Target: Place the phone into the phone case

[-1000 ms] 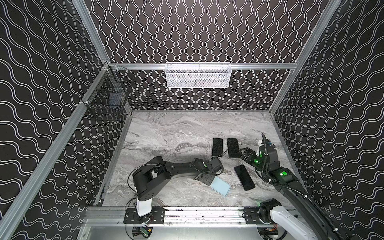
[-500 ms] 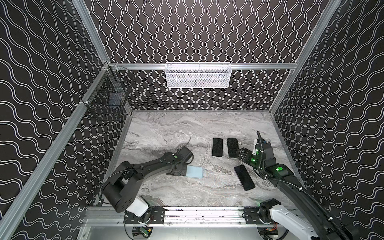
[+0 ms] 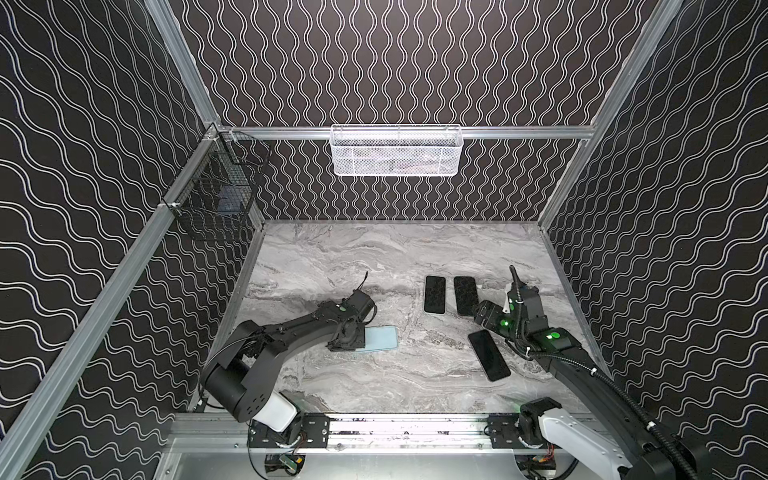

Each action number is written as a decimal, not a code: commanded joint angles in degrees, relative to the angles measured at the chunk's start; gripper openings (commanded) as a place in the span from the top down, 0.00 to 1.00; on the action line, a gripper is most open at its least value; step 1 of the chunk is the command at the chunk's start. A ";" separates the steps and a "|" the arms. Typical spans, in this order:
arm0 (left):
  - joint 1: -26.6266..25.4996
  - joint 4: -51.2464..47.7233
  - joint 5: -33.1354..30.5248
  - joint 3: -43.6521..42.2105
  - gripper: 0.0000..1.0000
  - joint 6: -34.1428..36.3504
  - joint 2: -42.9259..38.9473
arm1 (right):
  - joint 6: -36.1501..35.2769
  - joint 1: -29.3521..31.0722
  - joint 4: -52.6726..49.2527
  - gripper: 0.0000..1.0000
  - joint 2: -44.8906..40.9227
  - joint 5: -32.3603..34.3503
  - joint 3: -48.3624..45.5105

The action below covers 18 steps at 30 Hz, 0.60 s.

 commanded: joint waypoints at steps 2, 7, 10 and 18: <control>0.04 1.50 1.69 0.96 1.00 4.21 0.70 | 0.53 -1.83 1.19 0.12 1.38 -1.06 -1.12; 0.07 -0.14 2.50 1.23 1.00 6.75 -0.73 | 0.62 -3.45 2.18 0.11 3.75 -3.15 -1.23; 0.05 -0.58 2.98 0.94 1.00 7.32 -2.07 | 0.39 -3.75 2.88 0.11 4.71 -3.59 -1.18; -0.82 -0.30 5.26 -0.18 1.00 7.98 -1.87 | -0.08 -4.38 3.54 0.11 7.90 -4.42 -1.06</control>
